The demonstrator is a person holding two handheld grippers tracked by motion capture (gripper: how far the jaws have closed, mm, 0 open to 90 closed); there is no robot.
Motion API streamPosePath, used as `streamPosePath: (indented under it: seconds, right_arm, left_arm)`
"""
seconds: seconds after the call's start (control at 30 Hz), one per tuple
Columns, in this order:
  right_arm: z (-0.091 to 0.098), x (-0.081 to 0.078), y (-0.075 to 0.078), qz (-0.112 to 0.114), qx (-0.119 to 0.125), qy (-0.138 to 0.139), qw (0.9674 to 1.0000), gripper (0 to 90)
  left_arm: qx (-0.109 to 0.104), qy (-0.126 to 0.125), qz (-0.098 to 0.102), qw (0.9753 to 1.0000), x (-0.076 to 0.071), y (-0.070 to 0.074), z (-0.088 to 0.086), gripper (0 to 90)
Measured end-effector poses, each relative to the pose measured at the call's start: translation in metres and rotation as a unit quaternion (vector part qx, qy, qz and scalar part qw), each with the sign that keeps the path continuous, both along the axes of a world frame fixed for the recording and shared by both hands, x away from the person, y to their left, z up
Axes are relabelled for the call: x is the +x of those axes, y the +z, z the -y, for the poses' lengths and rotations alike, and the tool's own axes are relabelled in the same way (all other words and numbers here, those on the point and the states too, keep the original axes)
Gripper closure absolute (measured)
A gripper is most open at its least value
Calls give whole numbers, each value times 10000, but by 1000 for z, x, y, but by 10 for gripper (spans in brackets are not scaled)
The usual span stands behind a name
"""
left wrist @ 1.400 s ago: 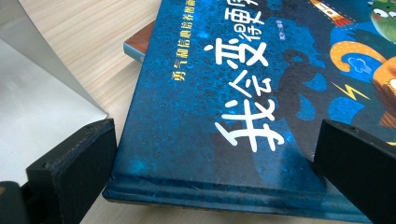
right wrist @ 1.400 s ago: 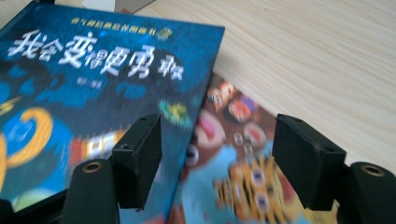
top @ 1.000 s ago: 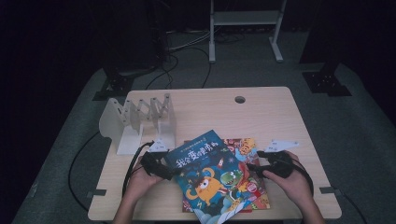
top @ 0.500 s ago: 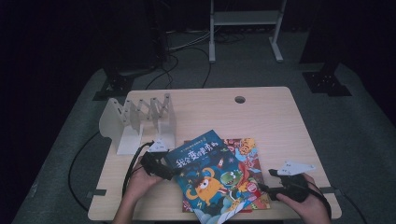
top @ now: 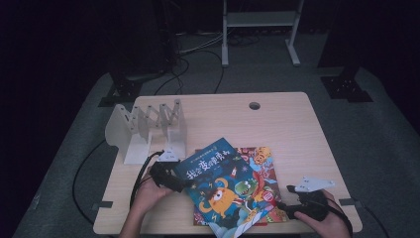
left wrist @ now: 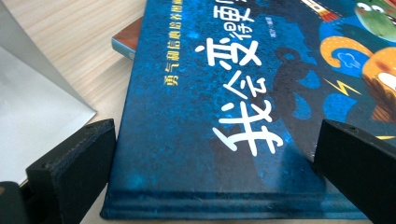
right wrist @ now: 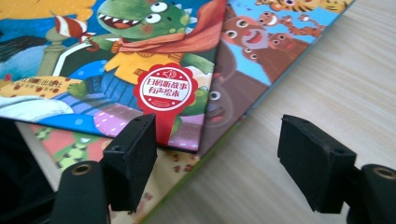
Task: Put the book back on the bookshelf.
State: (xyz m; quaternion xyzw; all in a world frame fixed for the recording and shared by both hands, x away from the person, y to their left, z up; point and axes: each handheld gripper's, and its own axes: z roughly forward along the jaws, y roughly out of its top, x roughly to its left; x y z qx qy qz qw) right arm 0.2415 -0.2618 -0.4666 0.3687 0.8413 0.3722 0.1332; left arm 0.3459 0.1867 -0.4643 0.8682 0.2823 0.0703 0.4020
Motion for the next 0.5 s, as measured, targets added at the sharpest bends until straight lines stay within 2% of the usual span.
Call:
streamPosePath:
  seconds: [0.1, 0.33, 0.5]
  right_arm:
    - [4, 6, 0, 16, -27, -80, 10000, 278]
    - [12, 24, 1, 36, -81, -223, 9997, 280]
    - [19, 46, 2, 50, -139, -387, 9991, 285]
  left_arm:
    - [-29, -104, -73, 9999, -1, -1, 2, 0]
    - [-9, -230, -108, 9997, -4, 0, 8, 0]
    - [63, -299, -89, 9995, -10, 1, 13, 0]
